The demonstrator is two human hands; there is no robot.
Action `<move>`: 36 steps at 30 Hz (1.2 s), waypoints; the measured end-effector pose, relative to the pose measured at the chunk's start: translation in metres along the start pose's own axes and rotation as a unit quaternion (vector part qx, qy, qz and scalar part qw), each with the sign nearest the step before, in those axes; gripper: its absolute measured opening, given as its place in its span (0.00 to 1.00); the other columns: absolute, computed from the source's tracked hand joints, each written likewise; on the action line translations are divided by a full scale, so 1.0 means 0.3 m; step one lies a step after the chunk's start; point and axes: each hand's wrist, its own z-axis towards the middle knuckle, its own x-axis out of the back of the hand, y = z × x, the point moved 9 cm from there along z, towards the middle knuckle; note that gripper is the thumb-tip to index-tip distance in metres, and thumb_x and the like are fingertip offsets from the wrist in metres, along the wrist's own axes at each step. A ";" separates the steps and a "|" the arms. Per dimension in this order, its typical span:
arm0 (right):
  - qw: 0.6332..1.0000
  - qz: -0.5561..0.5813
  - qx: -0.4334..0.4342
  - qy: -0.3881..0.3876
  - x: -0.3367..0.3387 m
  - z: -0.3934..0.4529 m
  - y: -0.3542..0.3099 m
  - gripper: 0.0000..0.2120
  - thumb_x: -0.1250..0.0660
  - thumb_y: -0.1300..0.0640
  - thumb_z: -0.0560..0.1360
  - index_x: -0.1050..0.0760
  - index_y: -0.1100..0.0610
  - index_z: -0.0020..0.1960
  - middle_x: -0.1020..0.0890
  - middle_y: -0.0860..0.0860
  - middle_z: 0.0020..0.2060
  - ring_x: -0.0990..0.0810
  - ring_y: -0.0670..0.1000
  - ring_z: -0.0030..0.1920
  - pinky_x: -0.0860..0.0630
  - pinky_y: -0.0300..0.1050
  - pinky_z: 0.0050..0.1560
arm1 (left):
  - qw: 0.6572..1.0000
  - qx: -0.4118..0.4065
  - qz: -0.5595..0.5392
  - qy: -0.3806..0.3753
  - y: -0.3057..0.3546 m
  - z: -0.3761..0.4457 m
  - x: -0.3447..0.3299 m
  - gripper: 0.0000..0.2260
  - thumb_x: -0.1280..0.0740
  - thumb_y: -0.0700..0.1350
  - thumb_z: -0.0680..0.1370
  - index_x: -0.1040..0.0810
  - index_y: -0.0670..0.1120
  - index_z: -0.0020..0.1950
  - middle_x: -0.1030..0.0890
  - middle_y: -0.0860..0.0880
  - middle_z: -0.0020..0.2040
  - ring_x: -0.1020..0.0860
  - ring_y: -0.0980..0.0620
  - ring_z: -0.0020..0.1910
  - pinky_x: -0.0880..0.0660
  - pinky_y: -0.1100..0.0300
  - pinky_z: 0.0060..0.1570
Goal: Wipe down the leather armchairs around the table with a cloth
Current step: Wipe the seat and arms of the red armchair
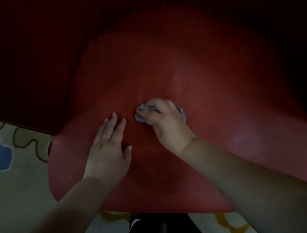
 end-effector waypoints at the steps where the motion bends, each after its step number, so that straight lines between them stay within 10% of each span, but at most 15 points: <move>1: 0.999 -0.003 0.025 -0.030 -0.005 -0.026 -0.006 0.18 0.36 0.69 0.74 0.21 0.55 0.61 0.23 0.55 0.58 0.27 0.59 0.54 0.25 0.56 0.53 | 1.000 0.001 0.001 -0.003 -0.001 -0.004 0.001 0.33 0.34 0.48 0.77 0.44 0.50 0.79 0.51 0.53 0.80 0.53 0.53 0.78 0.49 0.55 0.76; 5: 0.985 -0.041 0.072 -0.151 -0.012 -0.141 -0.003 0.18 0.36 0.65 0.74 0.21 0.50 0.60 0.23 0.51 0.60 0.27 0.56 0.58 0.27 0.56 0.55 | 1.000 0.012 0.003 -0.011 -0.011 -0.028 0.027 0.31 0.35 0.49 0.78 0.43 0.49 0.79 0.50 0.53 0.80 0.53 0.53 0.78 0.50 0.58 0.74; 9: 0.970 0.048 -0.123 -0.202 0.058 -0.172 0.065 0.09 0.36 0.56 0.77 0.21 0.47 0.54 0.20 0.44 0.52 0.23 0.46 0.57 0.32 0.52 0.64 | 0.999 0.024 0.013 -0.045 -0.015 -0.089 0.071 0.30 0.36 0.49 0.79 0.44 0.48 0.79 0.50 0.52 0.80 0.52 0.52 0.78 0.51 0.58 0.75; 15: 0.980 0.079 -0.180 -0.020 0.386 -0.096 -0.088 0.15 0.36 0.69 0.75 0.21 0.59 0.60 0.28 0.51 0.50 0.27 0.44 0.53 0.40 0.21 0.58 | 0.996 0.067 0.021 -0.054 0.018 -0.184 0.263 0.31 0.36 0.49 0.78 0.43 0.50 0.79 0.44 0.51 0.78 0.46 0.49 0.76 0.43 0.52 0.74; 25: 0.967 0.123 -0.218 0.036 0.712 -0.082 -0.379 0.15 0.36 0.65 0.76 0.23 0.54 0.61 0.28 0.49 0.50 0.28 0.27 0.42 0.35 0.17 0.39 | 0.998 0.035 0.056 -0.011 0.148 -0.389 0.703 0.28 0.40 0.51 0.80 0.44 0.48 0.79 0.38 0.51 0.76 0.40 0.49 0.73 0.39 0.55 0.72; 36: 0.967 0.129 -0.205 0.076 0.768 0.038 -0.745 0.15 0.35 0.61 0.76 0.24 0.54 0.63 0.28 0.49 0.52 0.26 0.42 0.50 0.40 0.15 0.47 | 0.996 -0.001 0.081 0.048 0.107 -0.512 1.075 0.28 0.41 0.52 0.80 0.44 0.49 0.79 0.36 0.53 0.75 0.38 0.51 0.71 0.37 0.55 0.70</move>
